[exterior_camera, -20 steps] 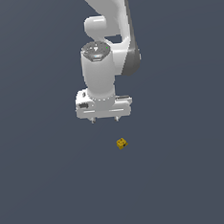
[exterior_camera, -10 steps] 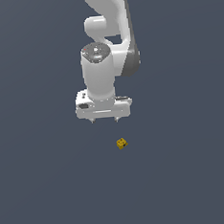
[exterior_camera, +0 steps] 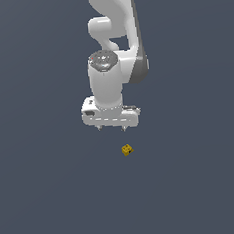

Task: Pick up the object and move it to a goal position.

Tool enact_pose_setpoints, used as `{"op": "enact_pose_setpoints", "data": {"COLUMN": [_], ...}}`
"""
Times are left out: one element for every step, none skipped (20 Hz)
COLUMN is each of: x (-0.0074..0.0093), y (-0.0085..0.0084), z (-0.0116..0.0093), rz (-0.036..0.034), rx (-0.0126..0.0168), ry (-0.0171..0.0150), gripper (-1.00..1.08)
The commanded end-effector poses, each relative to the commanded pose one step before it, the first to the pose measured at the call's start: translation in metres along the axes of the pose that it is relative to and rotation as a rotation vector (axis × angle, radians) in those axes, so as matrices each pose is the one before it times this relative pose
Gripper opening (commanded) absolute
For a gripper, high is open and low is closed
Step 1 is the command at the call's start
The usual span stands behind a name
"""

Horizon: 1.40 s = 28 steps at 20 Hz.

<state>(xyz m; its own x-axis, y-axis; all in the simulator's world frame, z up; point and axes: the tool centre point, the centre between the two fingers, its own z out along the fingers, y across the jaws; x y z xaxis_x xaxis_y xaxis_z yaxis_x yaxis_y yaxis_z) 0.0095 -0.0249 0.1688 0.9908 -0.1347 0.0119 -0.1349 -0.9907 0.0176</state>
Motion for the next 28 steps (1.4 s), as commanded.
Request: {"op": "enact_pose_setpoints", "data": {"x": [0.00162, 0.00068, 0.00068, 0.00066, 0.00064, 0.00059, 0.00052, 0.00045, 0.00038, 0.00031, 0.00024, 0.00017, 0.00011, 0.00004, -0.00003, -0.00009, -0.00016, -0.00023, -0.00029, -0.00036, -0.00042, -0.00048, -0.00054, -0.00060, -0.00066, -0.00068, -0.00069, -0.00070], "y": [-0.00360, -0.00163, -0.00174, -0.00185, -0.00197, -0.00204, -0.00204, -0.00205, -0.00205, -0.00205, -0.00205, -0.00205, -0.00204, -0.00203, -0.00202, -0.00201, -0.00200, -0.00198, -0.00195, -0.00194, -0.00191, -0.00189, -0.00186, -0.00184, -0.00179, -0.00168, -0.00156, -0.00145], "z": [0.00480, 0.00217, 0.00231, 0.00246, 0.00260, 0.00269, 0.00270, 0.00271, 0.00272, 0.00273, 0.00274, 0.00275, 0.00276, 0.00277, 0.00278, 0.00279, 0.00279, 0.00280, 0.00281, 0.00282, 0.00282, 0.00283, 0.00284, 0.00284, 0.00283, 0.00271, 0.00257, 0.00243], "rz": [0.04551, 0.02094, 0.02223, 0.02353, 0.02482, 0.02556, 0.02560, 0.02559, 0.02559, 0.02559, 0.02558, 0.02556, 0.02557, 0.02556, 0.02555, 0.02555, 0.02553, 0.02552, 0.02553, 0.02551, 0.02550, 0.02549, 0.02548, 0.02546, 0.02529, 0.02416, 0.02283, 0.02152], "rx": [0.00215, 0.00093, 0.00094, 0.00095, 0.00094, 0.00091, 0.00085, 0.00079, 0.00074, 0.00068, 0.00062, 0.00057, 0.00052, 0.00046, 0.00041, 0.00036, 0.00032, 0.00027, 0.00023, 0.00019, 0.00015, 0.00011, 0.00007, 0.00004, 0.00001, -0.00002, -0.00004, -0.00006], "ry": [-0.00122, -0.00049, -0.00053, -0.00058, -0.00062, -0.00064, -0.00065, -0.00065, -0.00065, -0.00064, -0.00064, -0.00063, -0.00061, -0.00060, -0.00058, -0.00056, -0.00054, -0.00052, -0.00049, -0.00046, -0.00043, -0.00040, -0.00037, -0.00033, -0.00030, -0.00025, -0.00020, -0.00016], "gripper": [1.00, 1.00, 1.00, 1.00, 1.00, 1.00, 1.00, 1.00, 1.00, 1.00, 1.00, 1.00, 1.00, 1.00, 1.00, 1.00, 1.00, 1.00, 1.00, 1.00, 1.00, 1.00, 1.00, 1.00, 1.00, 1.00, 1.00, 1.00]}}
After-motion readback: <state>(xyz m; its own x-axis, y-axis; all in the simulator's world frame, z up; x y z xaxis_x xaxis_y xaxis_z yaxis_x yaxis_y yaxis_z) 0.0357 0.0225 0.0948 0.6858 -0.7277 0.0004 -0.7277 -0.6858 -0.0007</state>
